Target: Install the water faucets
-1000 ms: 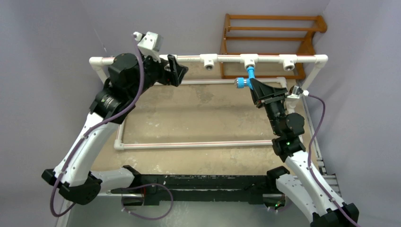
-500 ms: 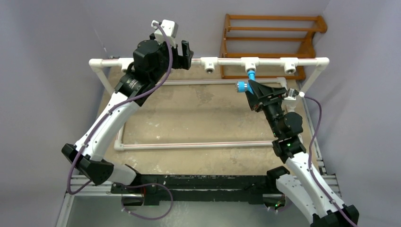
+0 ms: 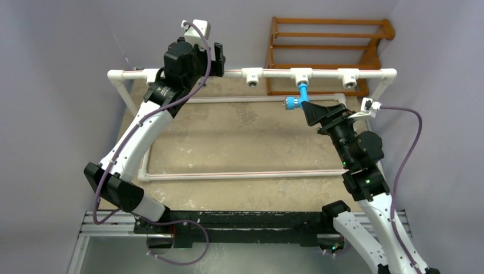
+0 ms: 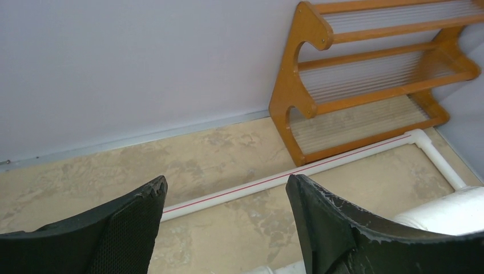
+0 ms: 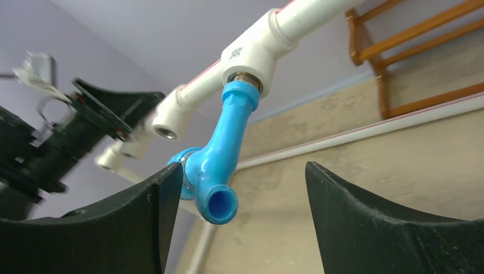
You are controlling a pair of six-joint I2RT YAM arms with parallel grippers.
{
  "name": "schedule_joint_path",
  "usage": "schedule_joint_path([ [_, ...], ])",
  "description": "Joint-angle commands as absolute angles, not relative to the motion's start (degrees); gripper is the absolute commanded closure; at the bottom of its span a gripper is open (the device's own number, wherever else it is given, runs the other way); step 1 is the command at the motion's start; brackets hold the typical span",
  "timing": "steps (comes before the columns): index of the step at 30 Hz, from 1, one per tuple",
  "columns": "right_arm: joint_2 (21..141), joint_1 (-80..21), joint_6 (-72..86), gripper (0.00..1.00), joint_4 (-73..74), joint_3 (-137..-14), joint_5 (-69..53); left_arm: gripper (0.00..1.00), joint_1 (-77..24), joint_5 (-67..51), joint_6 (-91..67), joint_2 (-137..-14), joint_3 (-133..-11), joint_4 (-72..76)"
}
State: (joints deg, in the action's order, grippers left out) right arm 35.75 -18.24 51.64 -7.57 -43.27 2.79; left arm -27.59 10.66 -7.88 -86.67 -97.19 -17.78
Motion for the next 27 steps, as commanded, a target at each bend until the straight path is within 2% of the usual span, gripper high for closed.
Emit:
schedule_joint_path([
  [1, 37.3, -18.0, 29.2, 0.21, 3.3, -53.1, 1.9, 0.24, -26.2, 8.9, -8.9, -86.7, -95.6, -19.0],
  [6, 37.6, -18.0, 11.0, 0.23, 9.0, -60.4, 4.9, 0.25, -25.4, 8.1, -9.9, -86.0, -93.3, -19.8],
  [11, 37.0, -18.0, -5.6, 0.25, 9.0, -64.1, -3.3, 0.25, -24.9, 7.7, -10.5, -85.5, -91.9, -19.8],
  [14, 40.2, -18.1, -12.9, 0.30, 12.5, -67.6, -8.6, 0.25, -24.8, 7.2, -11.0, -85.3, -91.6, -20.0],
  [16, 40.9, -18.7, -17.4, 0.31, 12.6, -68.5, -8.3, 0.25, -24.7, 6.9, -11.2, -85.2, -91.5, -20.1],
  [20, 39.7, -19.4, -28.1, 0.30, 11.2, -68.1, -8.8, 0.25, -24.5, 6.6, -11.3, -84.9, -91.1, -20.2],
  [27, 41.9, -20.2, -43.6, 0.29, 18.1, -71.8, -14.4, 0.25, -24.3, 6.0, -11.8, -84.6, -90.4, -20.3],
])
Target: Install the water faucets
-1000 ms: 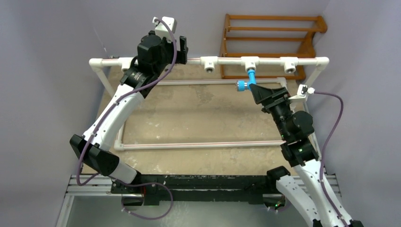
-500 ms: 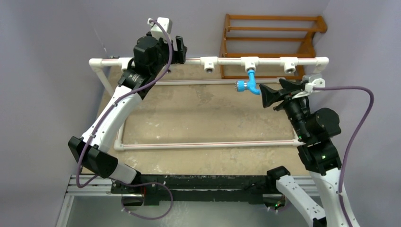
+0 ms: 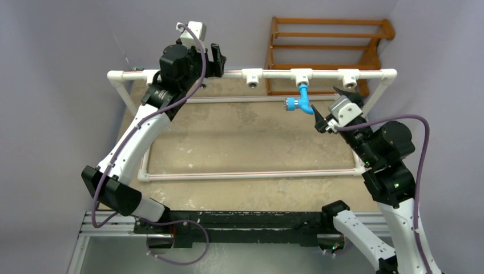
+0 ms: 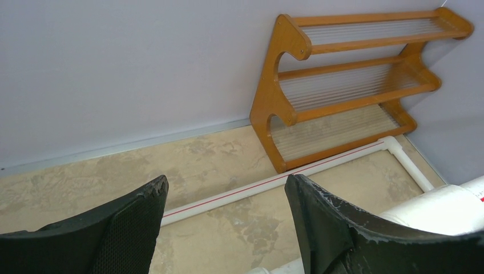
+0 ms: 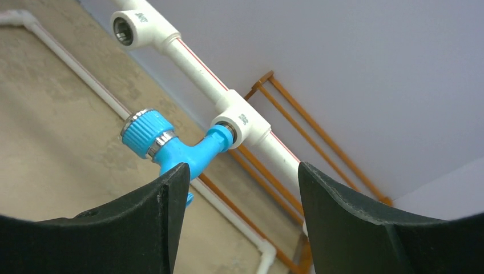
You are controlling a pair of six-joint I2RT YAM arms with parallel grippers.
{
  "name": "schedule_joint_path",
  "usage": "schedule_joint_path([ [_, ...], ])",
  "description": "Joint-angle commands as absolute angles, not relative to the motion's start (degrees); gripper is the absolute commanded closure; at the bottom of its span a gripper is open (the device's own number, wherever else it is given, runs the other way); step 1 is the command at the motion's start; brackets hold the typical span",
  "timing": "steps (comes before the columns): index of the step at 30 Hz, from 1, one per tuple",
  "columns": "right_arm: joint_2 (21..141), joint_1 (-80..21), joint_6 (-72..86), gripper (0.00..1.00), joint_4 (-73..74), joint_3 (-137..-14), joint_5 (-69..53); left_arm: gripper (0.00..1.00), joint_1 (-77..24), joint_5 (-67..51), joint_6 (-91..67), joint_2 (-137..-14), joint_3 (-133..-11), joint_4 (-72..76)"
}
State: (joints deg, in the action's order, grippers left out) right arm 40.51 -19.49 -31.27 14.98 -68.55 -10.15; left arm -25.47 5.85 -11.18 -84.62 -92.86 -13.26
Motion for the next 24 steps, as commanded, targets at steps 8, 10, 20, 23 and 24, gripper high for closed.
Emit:
schedule_joint_path([
  [8, 44.3, -21.4, -46.8, 0.30, 20.5, -72.4, -16.1, 0.25, -24.1, 5.1, -12.1, -84.6, -89.9, -20.1],
  [10, 45.1, -22.1, -47.5, 0.30, 20.7, -73.0, -15.1, 0.25, -24.0, 4.9, -12.1, -84.8, -89.8, -20.0],
  [20, 48.8, -26.8, -47.9, 0.30, 23.5, -76.3, -12.1, 0.25, -23.8, 4.0, -12.0, -85.7, -89.0, -20.1],
  [23, 50.0, -29.3, -47.8, 0.31, 25.8, -77.6, -10.2, 0.25, -23.8, 3.6, -12.1, -85.7, -88.7, -20.0],
  [24, 50.5, -30.2, -47.8, 0.31, 26.7, -78.0, -9.2, 0.25, -23.7, 3.5, -12.0, -85.7, -88.6, -20.0],
])
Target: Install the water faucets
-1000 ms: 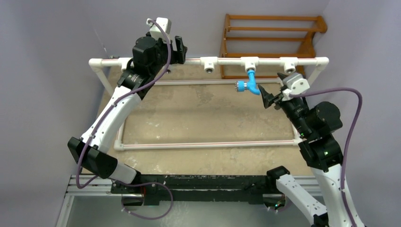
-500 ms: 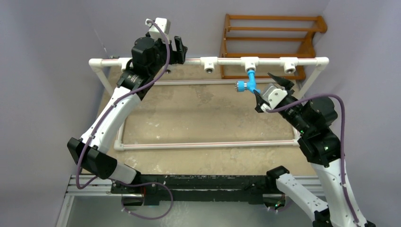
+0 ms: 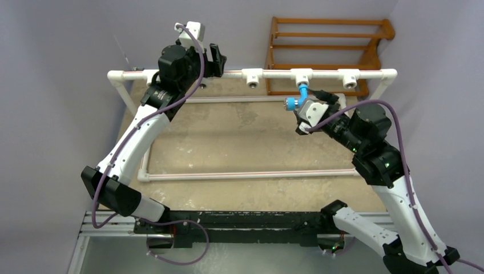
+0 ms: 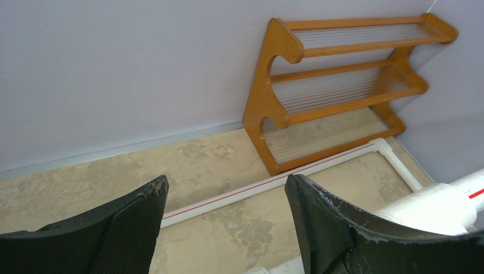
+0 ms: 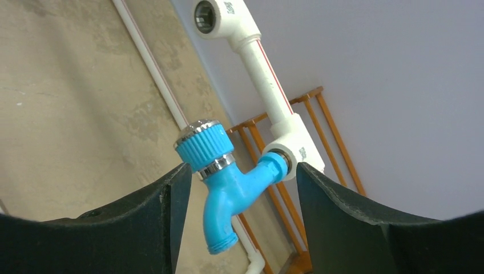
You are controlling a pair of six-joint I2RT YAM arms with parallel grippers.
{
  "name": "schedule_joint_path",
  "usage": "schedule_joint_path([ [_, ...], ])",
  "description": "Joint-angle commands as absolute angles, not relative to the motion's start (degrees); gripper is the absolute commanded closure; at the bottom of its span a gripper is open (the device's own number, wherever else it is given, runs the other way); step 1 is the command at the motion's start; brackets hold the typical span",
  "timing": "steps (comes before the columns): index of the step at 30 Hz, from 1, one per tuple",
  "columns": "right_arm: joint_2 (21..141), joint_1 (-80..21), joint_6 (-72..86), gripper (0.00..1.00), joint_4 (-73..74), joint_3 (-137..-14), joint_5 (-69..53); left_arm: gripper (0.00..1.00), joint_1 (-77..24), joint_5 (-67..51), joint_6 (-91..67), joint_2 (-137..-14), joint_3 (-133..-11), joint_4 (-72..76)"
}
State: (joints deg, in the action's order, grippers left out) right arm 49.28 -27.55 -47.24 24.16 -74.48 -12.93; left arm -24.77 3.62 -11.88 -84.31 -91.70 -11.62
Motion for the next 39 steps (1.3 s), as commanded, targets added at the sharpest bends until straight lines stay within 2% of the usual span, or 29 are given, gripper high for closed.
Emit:
schedule_joint_path([
  [1, 51.0, -31.1, -47.9, 0.31, 27.6, -78.3, -7.8, 0.25, -23.7, 3.4, -12.0, -85.7, -88.6, -20.1],
  [8, 53.2, -39.6, -50.3, 0.31, 32.0, -78.1, 8.3, 0.25, -23.6, 2.5, -12.1, -85.0, -87.4, -19.8],
  [14, 51.9, -41.5, -54.8, 0.29, 31.0, -76.4, 16.8, 0.25, -23.6, 2.0, -12.2, -84.8, -86.3, -19.3],
  [23, 49.1, -42.9, -61.6, 0.30, 18.2, -67.3, 20.6, 0.25, -22.5, 0.3, -13.2, -85.1, -85.6, -19.1],
  [30, 50.1, -50.4, -67.0, 0.32, 7.7, -60.7, 30.6, 0.25, -21.5, -1.5, -13.8, -84.9, -84.9, -19.0],
  [34, 50.4, -51.9, -69.9, 0.36, 1.8, -58.5, 35.4, 0.25, -21.1, -1.9, -14.0, -84.5, -84.1, -18.8],
  [39, 50.5, -52.4, -70.0, 0.45, -0.1, -57.2, 37.9, 0.25, -20.9, -2.5, -14.1, -84.0, -83.5, -18.6],
])
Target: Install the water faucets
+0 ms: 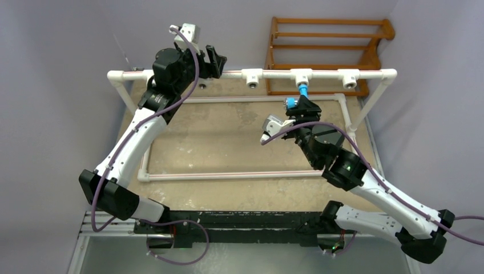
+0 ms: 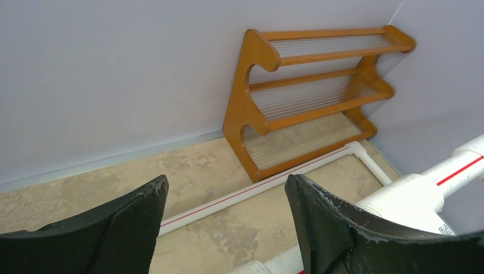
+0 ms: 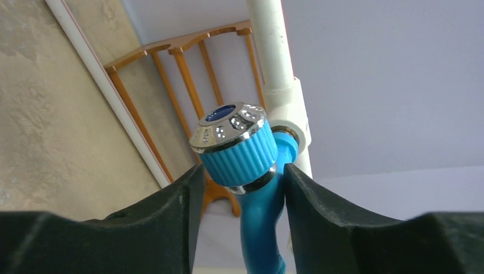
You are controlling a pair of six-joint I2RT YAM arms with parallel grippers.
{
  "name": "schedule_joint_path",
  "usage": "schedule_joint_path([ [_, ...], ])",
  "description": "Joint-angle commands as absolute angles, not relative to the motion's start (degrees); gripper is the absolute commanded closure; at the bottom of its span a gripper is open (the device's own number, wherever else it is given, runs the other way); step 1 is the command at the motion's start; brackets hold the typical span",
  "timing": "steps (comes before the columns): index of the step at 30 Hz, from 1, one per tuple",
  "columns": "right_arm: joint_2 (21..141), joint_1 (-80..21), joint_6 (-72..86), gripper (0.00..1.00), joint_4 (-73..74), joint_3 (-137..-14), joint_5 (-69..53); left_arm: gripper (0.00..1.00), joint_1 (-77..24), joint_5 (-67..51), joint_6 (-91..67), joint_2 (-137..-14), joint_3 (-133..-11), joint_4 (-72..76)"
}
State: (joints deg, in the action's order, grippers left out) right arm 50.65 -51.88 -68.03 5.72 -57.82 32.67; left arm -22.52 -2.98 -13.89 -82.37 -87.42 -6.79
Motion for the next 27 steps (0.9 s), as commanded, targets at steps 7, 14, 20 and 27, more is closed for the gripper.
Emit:
schedule_joint_path([
  [7, 51.4, -52.7, -62.2, 1.00, -5.1, -56.1, 41.8, 0.25, -20.7, -3.1, -14.3, -83.6, -83.1, -18.5],
  [14, 52.3, -52.7, -31.6, 1.00, -6.3, -56.5, 45.2, 0.25, -20.6, -3.7, -14.4, -83.6, -82.7, -18.4],
  [20, 48.7, -52.7, 6.2, 1.00, -6.6, -52.1, 46.7, 0.25, -20.1, -4.6, -14.8, -83.4, -82.6, -18.6],
  [27, 45.5, -52.7, 38.4, 1.00, -7.3, -48.0, 44.7, 0.25, -20.0, -5.6, -15.2, -82.8, -82.4, -18.6],
])
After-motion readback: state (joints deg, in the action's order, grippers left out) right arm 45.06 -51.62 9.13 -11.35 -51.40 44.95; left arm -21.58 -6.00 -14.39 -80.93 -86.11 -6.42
